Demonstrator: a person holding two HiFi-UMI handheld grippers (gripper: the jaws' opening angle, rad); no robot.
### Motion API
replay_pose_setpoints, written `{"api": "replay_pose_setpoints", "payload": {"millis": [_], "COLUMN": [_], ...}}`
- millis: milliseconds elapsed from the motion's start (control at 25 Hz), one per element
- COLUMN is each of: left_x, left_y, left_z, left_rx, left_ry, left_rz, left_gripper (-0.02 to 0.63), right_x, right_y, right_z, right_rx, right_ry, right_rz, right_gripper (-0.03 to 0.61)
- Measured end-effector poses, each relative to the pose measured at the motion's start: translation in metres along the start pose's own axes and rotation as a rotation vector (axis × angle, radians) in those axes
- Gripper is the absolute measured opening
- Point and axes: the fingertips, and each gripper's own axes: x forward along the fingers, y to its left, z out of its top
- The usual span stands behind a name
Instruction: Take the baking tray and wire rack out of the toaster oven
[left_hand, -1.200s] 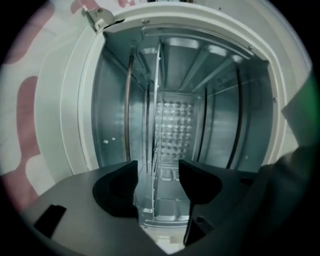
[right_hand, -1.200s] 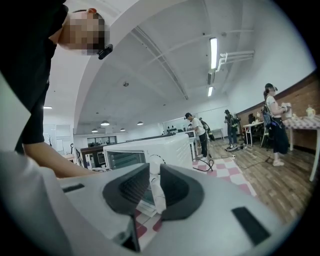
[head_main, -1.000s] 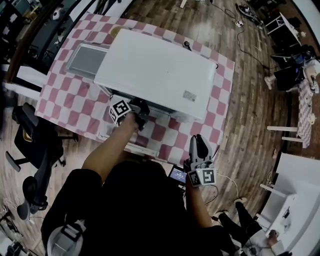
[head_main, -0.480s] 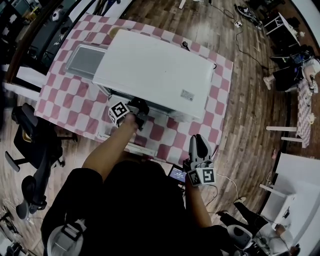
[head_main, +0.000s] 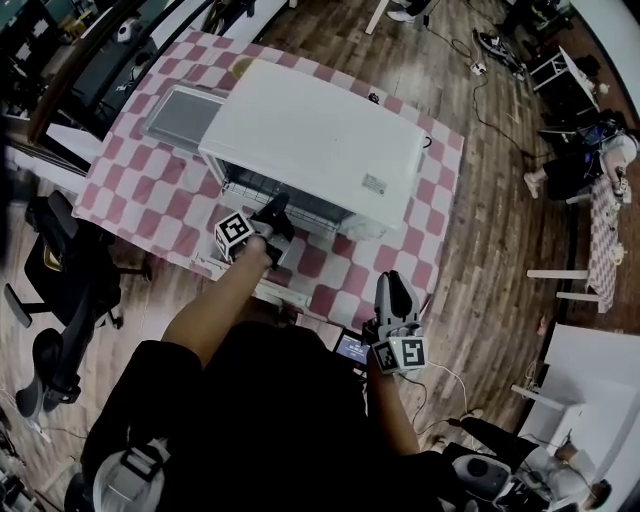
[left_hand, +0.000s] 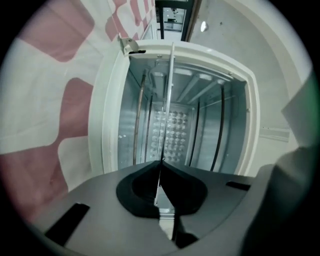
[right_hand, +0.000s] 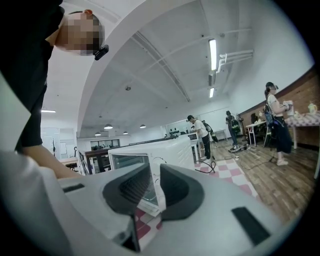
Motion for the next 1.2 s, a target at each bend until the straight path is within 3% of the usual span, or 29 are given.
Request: {"api": "replay_pose_setpoints", "payload": {"millis": [520, 720, 1000, 1200], "left_x": [-0.079, -0.108, -0.145, -0.159], "left_y": [-0.001, -0.012, -0.012, -0.029], "left_z": [-0.024, -0.036, -0.049, -0.055], "left_rx": [-0.038, -0.068, -0.07, -0.039], "left_ry": [-0.007, -0.029, -0.025, -0.012], "left_rz": [-0.016, -0.059, -0.046, -0.111], "left_gripper": [-0.008, -0.008, -0.006, -0.008], "right_x": [-0.043, -0.065, -0.077, -0.069], "right_y": [0.023, 0.035, 0.054, 0.072], "right_z": [-0.01, -0.012, -0.02, -0.016], "right_rx": [-0.034, -0.042, -0.032, -0.051], "right_ry": [0.005, -0.007, 0.001, -0.013], "right_rz": [0.049, 0.078, 0.121, 0.169], "right_gripper": [0.069, 0.069, 0.067, 0.067]}}
